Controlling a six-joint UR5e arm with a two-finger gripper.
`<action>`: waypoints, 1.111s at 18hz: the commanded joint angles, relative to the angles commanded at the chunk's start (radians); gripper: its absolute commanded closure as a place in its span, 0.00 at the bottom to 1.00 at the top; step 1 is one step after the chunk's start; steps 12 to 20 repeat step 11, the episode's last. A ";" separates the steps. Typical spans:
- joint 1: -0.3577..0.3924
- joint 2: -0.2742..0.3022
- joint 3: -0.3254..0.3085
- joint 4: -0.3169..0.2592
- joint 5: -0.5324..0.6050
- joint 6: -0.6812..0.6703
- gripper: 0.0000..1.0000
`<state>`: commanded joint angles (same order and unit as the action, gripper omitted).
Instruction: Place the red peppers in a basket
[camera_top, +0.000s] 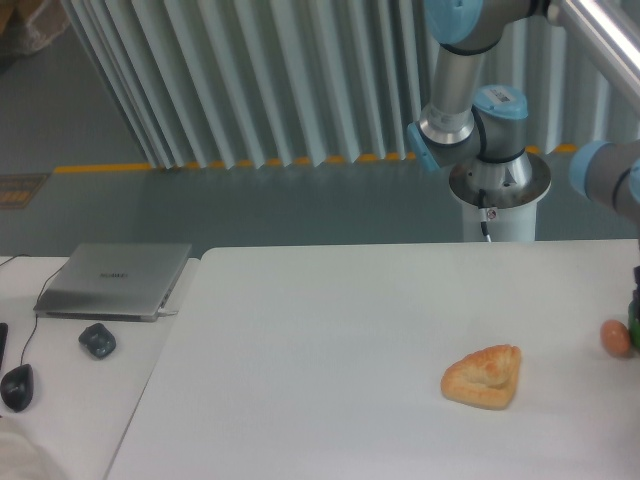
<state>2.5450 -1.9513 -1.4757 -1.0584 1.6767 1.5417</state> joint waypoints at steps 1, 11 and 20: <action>-0.017 0.011 -0.002 -0.021 -0.002 0.000 0.00; -0.117 0.133 -0.023 -0.343 -0.074 -0.008 0.00; -0.117 0.133 -0.023 -0.343 -0.074 -0.008 0.00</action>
